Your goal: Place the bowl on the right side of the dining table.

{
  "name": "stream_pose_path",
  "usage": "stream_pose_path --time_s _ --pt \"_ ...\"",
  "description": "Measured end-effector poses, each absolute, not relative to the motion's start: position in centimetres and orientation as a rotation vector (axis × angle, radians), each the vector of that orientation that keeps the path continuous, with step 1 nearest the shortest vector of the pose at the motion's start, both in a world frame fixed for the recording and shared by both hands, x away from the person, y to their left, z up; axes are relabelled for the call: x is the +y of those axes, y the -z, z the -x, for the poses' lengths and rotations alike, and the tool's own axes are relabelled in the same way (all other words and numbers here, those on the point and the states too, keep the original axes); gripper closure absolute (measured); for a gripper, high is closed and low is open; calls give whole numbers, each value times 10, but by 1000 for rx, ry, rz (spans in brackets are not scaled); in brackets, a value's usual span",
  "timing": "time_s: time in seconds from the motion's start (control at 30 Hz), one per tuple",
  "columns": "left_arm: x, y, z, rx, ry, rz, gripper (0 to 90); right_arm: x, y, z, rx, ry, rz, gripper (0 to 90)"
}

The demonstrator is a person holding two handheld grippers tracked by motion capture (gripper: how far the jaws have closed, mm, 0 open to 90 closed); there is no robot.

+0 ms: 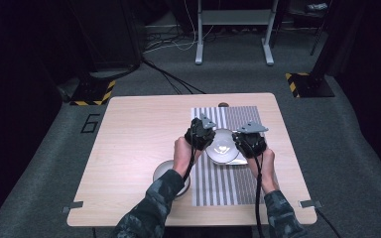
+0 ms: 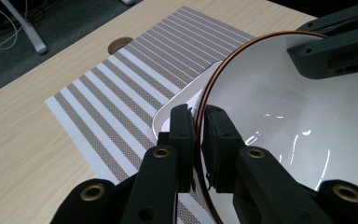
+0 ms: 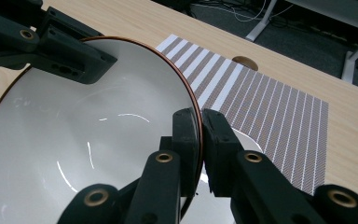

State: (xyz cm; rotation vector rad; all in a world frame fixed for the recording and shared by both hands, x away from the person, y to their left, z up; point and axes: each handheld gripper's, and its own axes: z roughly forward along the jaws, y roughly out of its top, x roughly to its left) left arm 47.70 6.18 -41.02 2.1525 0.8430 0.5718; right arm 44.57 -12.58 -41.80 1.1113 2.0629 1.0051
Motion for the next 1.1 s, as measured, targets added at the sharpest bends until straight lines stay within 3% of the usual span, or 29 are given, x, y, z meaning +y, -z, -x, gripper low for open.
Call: stream_pose_path --time_s 0.57,0.67,0.8,1.1 --pt "51 418 -490 873 -577 -2196 818 -135 428 -457 2071 -1021 -1160 841" --pt "52 424 -496 895 -559 -2215 816 -137 428 -459 2056 -1044 -1178 900" --pt "42 432 -501 906 -597 -2252 831 -130 424 -460 2086 -1027 -1141 900" --pt "39 446 -522 974 -541 -2368 835 -131 466 -477 2247 -971 -1250 877"
